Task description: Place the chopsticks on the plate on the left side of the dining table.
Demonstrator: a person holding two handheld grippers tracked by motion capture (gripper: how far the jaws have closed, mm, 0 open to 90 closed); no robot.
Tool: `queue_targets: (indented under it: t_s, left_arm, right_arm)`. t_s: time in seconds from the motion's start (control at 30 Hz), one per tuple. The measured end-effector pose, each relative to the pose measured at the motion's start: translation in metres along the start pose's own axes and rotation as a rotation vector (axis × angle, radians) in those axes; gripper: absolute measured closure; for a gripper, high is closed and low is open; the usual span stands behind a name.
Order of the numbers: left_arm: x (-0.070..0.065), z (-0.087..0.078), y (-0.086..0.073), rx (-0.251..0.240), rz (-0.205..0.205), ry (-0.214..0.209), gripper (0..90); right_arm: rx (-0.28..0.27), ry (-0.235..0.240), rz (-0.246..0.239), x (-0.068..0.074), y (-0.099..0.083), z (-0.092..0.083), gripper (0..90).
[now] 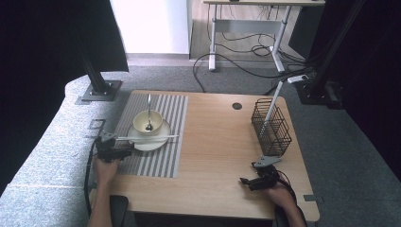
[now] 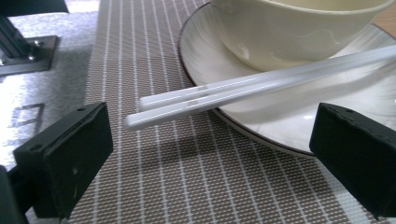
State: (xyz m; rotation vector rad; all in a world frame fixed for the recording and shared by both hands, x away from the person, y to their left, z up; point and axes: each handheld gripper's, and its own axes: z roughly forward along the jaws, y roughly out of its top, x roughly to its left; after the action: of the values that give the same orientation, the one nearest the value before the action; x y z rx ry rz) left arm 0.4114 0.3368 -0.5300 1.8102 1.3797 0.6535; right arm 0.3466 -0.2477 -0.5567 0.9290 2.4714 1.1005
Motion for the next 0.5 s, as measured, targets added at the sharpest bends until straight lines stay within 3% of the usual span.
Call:
queue_targets:
  t_s: [0.5]
  left_arm:
    - [-0.0058, 0.006, 0.0013, 0.004, 0.005, -0.025, 0.0]
  right_arm:
    - [0.0, 0.0, 0.0, 0.0, 0.0, 0.0, 12.5]
